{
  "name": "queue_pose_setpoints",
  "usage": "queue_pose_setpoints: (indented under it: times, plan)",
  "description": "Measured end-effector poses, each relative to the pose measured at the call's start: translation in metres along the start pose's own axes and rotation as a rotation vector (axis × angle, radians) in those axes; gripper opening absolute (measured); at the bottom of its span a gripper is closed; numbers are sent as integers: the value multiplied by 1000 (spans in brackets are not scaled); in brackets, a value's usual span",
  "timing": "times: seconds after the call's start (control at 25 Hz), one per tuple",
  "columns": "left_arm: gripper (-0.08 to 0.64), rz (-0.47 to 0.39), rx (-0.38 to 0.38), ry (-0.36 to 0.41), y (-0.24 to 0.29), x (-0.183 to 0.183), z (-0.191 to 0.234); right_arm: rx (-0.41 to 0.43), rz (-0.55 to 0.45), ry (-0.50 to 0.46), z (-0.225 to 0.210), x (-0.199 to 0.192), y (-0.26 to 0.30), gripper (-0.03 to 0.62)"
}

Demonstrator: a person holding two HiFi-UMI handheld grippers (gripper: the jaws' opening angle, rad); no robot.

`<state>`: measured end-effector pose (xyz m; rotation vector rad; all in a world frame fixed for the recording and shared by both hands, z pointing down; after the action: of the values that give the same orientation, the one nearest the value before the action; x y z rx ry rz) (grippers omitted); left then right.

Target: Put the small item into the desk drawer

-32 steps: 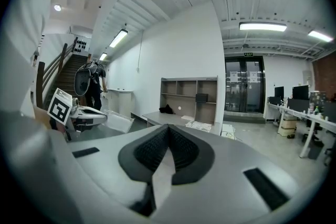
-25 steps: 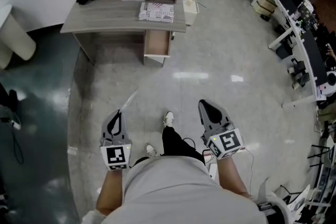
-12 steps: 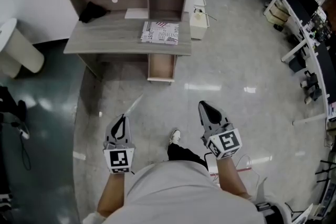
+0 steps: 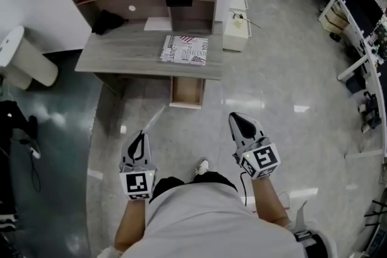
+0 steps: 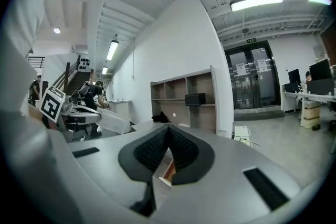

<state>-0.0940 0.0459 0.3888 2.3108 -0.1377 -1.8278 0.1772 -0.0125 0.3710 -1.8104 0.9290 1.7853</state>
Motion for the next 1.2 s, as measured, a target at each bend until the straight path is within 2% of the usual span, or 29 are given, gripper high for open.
queue_pose_setpoints:
  times: [0.28, 0.4, 0.6, 0.88, 1.2]
  plan:
    - [18, 29, 38, 6, 24, 1, 10, 84, 10, 22, -6, 1, 45, 23]
    - [18, 30, 30, -11, 38, -5, 15, 103, 30, 19, -1, -2, 60, 23]
    - [18, 31, -19, -37, 63, -16, 27, 54, 65, 14, -4, 1, 75, 23]
    - [18, -9, -65, -38, 107, -19, 55, 12, 81, -20, 0, 14, 111, 23]
    - [18, 29, -118, -4, 128, -33, 54, -3, 122, -17, 0, 9, 127, 23]
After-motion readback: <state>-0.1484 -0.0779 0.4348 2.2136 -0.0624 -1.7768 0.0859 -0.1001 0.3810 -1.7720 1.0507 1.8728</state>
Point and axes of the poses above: the fingertips, and each gripper's own axes: y forward along the fingers, z to its left, x out of its top, the point moved 2 cm from there along -y, backward along the fingers, and after that the axes turned 8 degrees about x, right-handed, at the moved point
